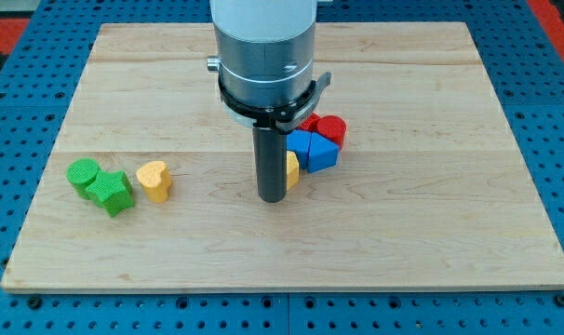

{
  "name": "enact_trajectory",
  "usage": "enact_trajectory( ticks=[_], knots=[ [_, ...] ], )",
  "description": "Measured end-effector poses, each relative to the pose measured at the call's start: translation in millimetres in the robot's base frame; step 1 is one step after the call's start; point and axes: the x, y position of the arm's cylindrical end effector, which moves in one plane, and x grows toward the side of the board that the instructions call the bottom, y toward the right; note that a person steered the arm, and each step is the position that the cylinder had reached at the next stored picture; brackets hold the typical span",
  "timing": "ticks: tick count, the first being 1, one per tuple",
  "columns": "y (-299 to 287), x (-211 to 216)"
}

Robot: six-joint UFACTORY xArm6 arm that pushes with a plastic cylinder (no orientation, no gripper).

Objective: Move the yellow heart below the blue cube

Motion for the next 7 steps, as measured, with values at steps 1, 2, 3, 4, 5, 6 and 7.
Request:
enact_trajectory(
  ticks=[1,2,3,4,5,6,7],
  knots=[
    [0,9],
    [-34,66],
    [-101,68],
    [-189,58],
    [-188,44],
    [-190,3],
    [-184,-9]
  ],
)
